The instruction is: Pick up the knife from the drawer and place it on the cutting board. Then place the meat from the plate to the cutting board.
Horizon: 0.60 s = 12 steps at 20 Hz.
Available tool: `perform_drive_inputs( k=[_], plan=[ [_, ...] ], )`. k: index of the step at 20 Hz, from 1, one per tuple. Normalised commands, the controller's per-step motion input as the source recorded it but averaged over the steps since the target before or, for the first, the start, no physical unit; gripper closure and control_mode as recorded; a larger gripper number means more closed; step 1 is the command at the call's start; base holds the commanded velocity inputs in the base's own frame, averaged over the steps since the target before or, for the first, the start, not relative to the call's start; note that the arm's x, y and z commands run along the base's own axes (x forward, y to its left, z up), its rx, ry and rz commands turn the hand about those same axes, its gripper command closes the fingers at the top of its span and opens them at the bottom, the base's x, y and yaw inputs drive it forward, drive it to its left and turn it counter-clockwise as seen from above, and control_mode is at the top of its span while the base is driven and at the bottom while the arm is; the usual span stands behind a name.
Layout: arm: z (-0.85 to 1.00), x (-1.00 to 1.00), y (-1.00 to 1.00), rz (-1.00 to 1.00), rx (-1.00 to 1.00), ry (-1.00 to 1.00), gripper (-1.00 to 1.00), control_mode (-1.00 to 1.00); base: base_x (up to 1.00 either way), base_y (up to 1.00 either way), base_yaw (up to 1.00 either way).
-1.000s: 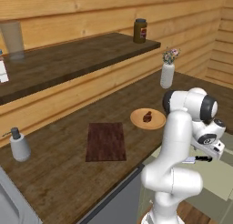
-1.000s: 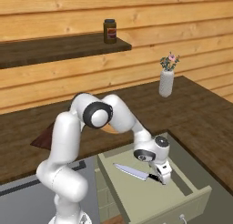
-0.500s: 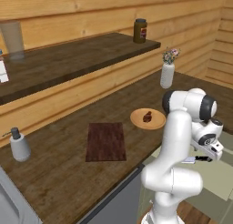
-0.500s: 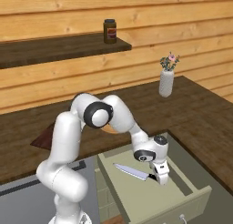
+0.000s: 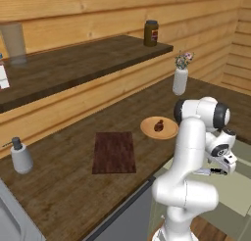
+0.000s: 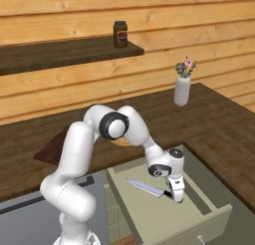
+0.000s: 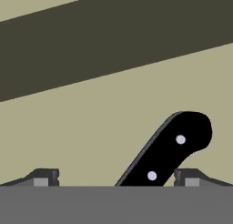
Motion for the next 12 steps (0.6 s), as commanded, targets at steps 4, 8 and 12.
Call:
perform_drive_inputs(
  k=[4, 8, 12],
  plan=[
    [-0.36, 0.0, -0.07, -0.04, 0.0, 0.0, -1.0, -1.0, 0.0, 0.0, 0.0],
    [0.01, -0.31, 0.0, -0.03, 0.0, 0.0, -1.0, -1.0, 0.0, 0.0, 0.0],
    [0.06, -0.66, 0.04, -0.02, 0.0, 0.0, -1.0, -1.0, 0.0, 0.0, 0.0]
  ],
)
